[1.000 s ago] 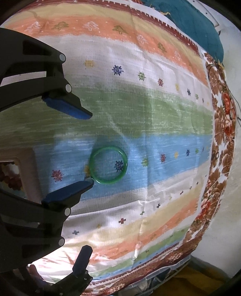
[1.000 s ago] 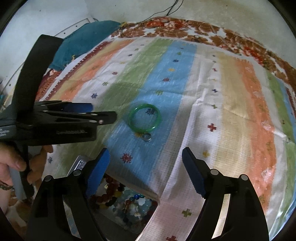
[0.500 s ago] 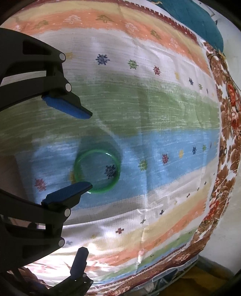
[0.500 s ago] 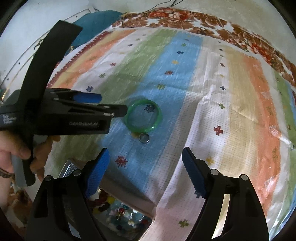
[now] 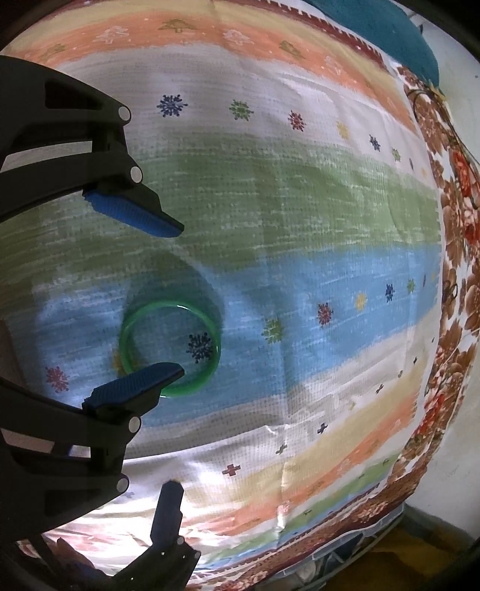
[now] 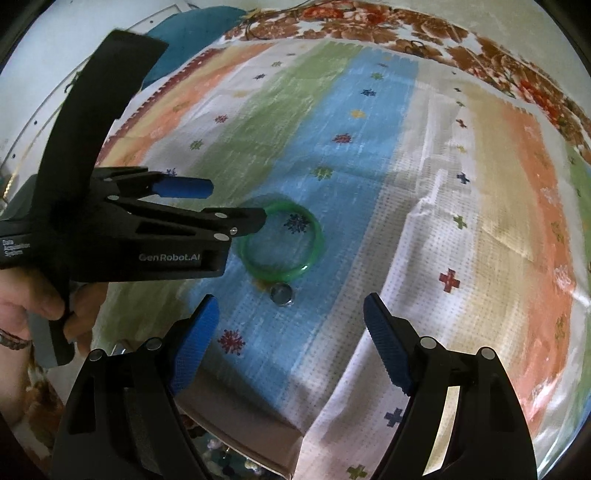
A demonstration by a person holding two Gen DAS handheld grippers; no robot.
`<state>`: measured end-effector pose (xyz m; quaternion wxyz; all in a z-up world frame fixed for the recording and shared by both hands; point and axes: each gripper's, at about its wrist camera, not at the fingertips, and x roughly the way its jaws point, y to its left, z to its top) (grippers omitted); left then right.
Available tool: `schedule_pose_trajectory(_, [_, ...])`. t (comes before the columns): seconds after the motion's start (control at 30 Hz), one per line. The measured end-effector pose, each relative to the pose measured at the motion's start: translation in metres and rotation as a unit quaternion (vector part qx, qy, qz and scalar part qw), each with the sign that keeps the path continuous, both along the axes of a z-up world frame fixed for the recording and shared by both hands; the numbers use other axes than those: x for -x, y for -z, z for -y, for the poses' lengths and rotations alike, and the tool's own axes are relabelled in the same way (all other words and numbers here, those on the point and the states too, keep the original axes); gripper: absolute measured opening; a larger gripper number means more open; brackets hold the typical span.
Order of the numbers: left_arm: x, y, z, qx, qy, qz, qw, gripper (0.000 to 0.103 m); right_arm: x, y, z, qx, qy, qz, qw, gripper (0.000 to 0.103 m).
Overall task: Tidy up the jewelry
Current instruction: 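Move both tools toward the green jade bangle and small silver ring, then close the left gripper on the green bangle while the right gripper grasps the silver ring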
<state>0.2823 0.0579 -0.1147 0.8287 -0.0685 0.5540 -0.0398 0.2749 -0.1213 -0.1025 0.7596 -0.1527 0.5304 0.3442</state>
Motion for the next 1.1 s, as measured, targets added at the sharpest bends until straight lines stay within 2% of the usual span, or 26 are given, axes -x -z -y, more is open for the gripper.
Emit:
schedule_pose_trajectory(0.37, [-0.011,0.018,0.006,-0.023,0.019,-0.016,0.9994,0.064,-0.007,0.015,-0.018,0.030,-0.033,-0.015,0.999,0.081])
schedule_pose_trajectory(0.47, [-0.013,0.024,0.007,-0.034,0.024,-0.021,0.9989,0.053,-0.009,0.019,-0.021,0.030,-0.040,-0.024,0.998,0.081])
schedule_pose_trajectory(0.57, [-0.014,0.029,0.005,-0.036,0.031,-0.024,0.9986,0.052,-0.011,0.024,-0.026,0.036,-0.052,-0.034,0.997,0.080])
schedule_pose_trajectory(0.63, [-0.016,0.032,0.003,-0.040,0.034,-0.023,0.9984,0.047,-0.013,0.026,-0.029,0.040,-0.055,-0.036,0.997,0.080])
schedule_pose_trajectory(0.73, [-0.017,0.033,-0.001,-0.047,0.028,-0.019,0.9983,0.034,-0.014,0.031,-0.031,0.046,-0.057,-0.039,0.997,0.080])
schedule_pose_trajectory(0.8, [-0.018,0.032,-0.004,-0.046,0.019,-0.019,0.9986,0.019,-0.013,0.034,-0.034,0.049,-0.062,-0.042,0.996,0.080])
schedule_pose_trajectory(0.87, [-0.018,0.032,-0.008,-0.044,0.013,-0.019,0.9988,0.009,-0.013,0.036,-0.036,0.050,-0.064,-0.042,0.996,0.080])
schedule_pose_trajectory(1.0, [-0.016,0.031,-0.017,-0.024,0.001,-0.013,0.9996,0.007,-0.016,0.043,-0.043,0.053,-0.067,-0.046,0.995,0.080])
schedule_pose_trajectory(1.1, [-0.014,0.028,-0.016,-0.023,-0.001,-0.010,0.9997,0.007,-0.016,0.048,-0.042,0.055,-0.067,-0.049,0.995,0.070])
